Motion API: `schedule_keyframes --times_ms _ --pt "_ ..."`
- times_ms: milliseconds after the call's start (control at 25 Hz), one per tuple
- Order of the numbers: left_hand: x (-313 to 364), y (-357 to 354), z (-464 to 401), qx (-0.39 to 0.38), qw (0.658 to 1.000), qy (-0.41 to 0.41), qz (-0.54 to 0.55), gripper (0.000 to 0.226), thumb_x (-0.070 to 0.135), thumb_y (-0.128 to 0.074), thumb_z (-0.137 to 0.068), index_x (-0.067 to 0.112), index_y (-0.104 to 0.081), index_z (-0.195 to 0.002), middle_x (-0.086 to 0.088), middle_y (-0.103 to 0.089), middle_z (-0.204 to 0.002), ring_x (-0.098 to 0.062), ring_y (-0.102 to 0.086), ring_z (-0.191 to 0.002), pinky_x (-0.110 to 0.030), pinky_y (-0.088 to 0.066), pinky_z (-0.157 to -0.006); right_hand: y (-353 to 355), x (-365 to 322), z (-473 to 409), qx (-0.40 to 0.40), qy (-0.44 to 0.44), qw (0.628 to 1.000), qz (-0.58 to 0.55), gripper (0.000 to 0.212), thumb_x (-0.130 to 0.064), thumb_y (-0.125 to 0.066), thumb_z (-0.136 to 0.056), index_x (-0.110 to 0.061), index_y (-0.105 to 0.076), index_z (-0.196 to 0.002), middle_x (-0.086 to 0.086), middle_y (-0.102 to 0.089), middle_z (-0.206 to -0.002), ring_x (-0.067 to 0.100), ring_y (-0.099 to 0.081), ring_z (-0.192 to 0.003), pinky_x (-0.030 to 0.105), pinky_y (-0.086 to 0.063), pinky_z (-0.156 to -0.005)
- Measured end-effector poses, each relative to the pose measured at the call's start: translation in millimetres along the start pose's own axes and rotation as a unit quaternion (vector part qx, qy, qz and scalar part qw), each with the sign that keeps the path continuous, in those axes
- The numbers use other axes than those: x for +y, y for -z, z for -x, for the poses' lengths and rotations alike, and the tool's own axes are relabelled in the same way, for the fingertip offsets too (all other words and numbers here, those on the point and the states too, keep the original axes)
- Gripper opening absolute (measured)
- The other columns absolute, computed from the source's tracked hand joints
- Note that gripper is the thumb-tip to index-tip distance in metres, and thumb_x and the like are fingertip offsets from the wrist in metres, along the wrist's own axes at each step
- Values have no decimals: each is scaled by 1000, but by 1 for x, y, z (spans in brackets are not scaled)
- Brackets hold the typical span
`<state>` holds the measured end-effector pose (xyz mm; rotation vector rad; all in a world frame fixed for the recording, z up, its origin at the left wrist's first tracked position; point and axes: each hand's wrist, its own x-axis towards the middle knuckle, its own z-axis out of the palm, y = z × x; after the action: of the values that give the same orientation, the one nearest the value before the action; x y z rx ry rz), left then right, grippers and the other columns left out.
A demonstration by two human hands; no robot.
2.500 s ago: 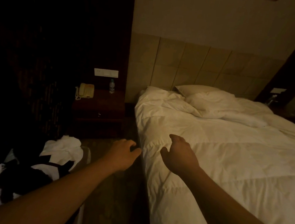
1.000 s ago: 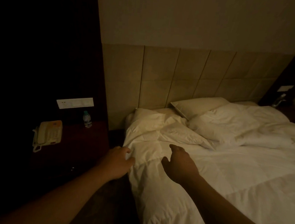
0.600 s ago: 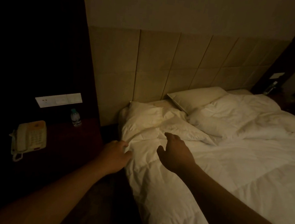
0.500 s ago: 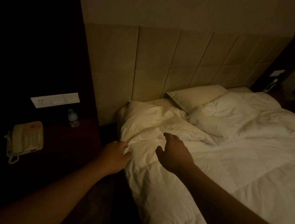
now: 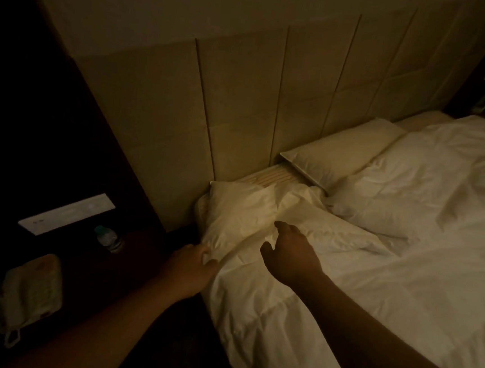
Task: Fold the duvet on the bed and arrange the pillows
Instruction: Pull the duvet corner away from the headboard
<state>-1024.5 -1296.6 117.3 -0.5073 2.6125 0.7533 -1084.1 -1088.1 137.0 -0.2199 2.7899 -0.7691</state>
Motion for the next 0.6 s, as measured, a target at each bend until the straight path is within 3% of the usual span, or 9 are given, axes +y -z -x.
schedule_keyframes --times_ms 280,600 --pt "22 9 -87 -17 999 4 27 44 46 -53 -89 23 -56 -126 -3 -57 -129 -24 -55 -117 -33 -45 -95 -9 18 -65 -13 -46 999 3 62 -39 -53 -93 -13 -36 -146 10 -45 -143 27 -47 -127 37 -39 -105" --pt "17 -8 -214 -69 997 -7 31 58 49 -54 -86 26 -44 -138 -3 -49 -142 -26 -51 -124 -41 -43 -103 -49 36 -151 4 -123 992 16 62 -39 -55 -92 -14 -36 -145 10 -47 -141 28 -49 -125 38 -41 -101"
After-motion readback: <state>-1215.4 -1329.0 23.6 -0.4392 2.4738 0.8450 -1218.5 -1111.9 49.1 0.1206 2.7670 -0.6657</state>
